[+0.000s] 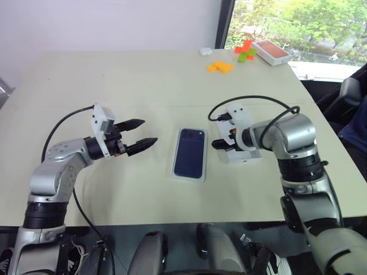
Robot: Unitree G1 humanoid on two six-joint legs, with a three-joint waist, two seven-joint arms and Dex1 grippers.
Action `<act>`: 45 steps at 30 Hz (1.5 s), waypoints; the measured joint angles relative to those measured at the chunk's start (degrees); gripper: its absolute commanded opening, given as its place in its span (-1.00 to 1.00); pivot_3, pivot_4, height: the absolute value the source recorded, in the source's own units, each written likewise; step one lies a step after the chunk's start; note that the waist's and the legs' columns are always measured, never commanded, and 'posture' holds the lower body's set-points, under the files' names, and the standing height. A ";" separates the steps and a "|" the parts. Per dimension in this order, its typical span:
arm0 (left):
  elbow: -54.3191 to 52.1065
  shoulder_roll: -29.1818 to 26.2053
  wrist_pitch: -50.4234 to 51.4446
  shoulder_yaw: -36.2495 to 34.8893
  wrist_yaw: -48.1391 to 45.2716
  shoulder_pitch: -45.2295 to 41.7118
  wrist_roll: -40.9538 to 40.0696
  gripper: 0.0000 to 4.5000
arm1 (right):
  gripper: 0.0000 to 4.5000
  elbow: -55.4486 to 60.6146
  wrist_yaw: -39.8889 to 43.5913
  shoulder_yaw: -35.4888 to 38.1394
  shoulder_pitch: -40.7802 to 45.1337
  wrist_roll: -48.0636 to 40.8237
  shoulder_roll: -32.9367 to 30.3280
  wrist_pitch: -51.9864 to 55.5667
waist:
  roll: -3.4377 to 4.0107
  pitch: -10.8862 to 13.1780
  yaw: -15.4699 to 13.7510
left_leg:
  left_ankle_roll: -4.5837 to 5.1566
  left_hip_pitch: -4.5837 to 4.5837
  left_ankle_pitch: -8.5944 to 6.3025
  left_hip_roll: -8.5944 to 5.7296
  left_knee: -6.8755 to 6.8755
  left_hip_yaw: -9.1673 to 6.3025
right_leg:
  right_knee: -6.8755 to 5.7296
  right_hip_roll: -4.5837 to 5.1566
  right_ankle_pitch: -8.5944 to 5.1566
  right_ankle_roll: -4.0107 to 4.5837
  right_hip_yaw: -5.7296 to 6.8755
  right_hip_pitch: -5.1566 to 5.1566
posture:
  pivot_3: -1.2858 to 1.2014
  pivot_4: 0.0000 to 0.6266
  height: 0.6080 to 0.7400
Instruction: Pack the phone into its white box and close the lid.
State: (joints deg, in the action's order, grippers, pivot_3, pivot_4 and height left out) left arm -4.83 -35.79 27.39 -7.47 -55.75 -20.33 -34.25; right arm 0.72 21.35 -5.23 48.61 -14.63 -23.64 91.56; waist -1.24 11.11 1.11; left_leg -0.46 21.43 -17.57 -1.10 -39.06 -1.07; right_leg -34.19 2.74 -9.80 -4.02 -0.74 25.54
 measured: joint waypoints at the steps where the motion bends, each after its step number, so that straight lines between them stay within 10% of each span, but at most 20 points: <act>1: 0.00 0.00 0.00 0.00 0.06 0.18 0.00 1.00 | 0.99 -0.03 -0.45 0.07 0.00 0.02 0.19 0.20 | 0.00 0.00 -0.01 | 0.00 0.01 0.00 0.00 0.00 0.00 | 0.01 0.00 0.00 0.00 0.00 0.00 | 0.03 -0.52 1.00; 12: -0.43 0.00 -0.23 -0.04 0.83 0.34 0.00 1.00 | -0.98 -0.03 -4.30 0.91 -0.39 0.95 2.15 -0.58 | 0.00 0.00 -0.04 | 0.00 0.02 0.00 -0.03 0.00 0.01 | 0.03 0.02 0.00 0.00 0.00 0.00 | 0.03 -0.52 1.00; 20: -0.35 0.08 -0.45 -0.08 0.92 -0.05 0.08 1.00 | -0.98 0.07 -6.56 5.96 -0.80 1.14 5.39 -0.50 | 0.00 0.00 -0.04 | 0.00 0.02 0.00 -0.02 0.00 0.00 | 0.03 0.00 0.00 -0.01 0.00 -0.01 | 0.03 -0.52 1.00; 32: 3.04 -1.82 0.95 -4.73 1.97 -2.09 -0.80 1.00 | -0.98 0.31 -10.74 52.89 16.68 -20.55 31.57 0.53 | 0.13 0.04 -0.36 | 0.01 0.09 -0.01 0.00 0.20 -0.29 | -0.01 0.09 0.02 0.04 0.28 0.05 | 0.03 -0.52 1.00; 45: 3.43 -1.90 4.75 -5.80 3.00 -3.77 -3.48 1.00 | -0.98 -8.69 -35.97 55.08 8.52 -61.16 34.23 0.56 | 0.17 0.07 0.91 | 0.15 0.15 -0.09 -0.06 0.23 -0.16 | 0.03 0.17 0.01 0.01 0.21 0.13 | 0.03 -0.52 1.00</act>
State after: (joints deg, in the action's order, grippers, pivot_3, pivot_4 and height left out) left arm -1.40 -37.69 32.14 -13.27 -52.75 -24.10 -37.73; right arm -7.97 -14.62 49.85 57.13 -75.79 10.59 92.12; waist -1.07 11.18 2.03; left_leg -0.31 21.58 -17.66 -1.15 -38.84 -1.22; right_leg -34.16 2.92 -9.78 -4.01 -0.52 25.68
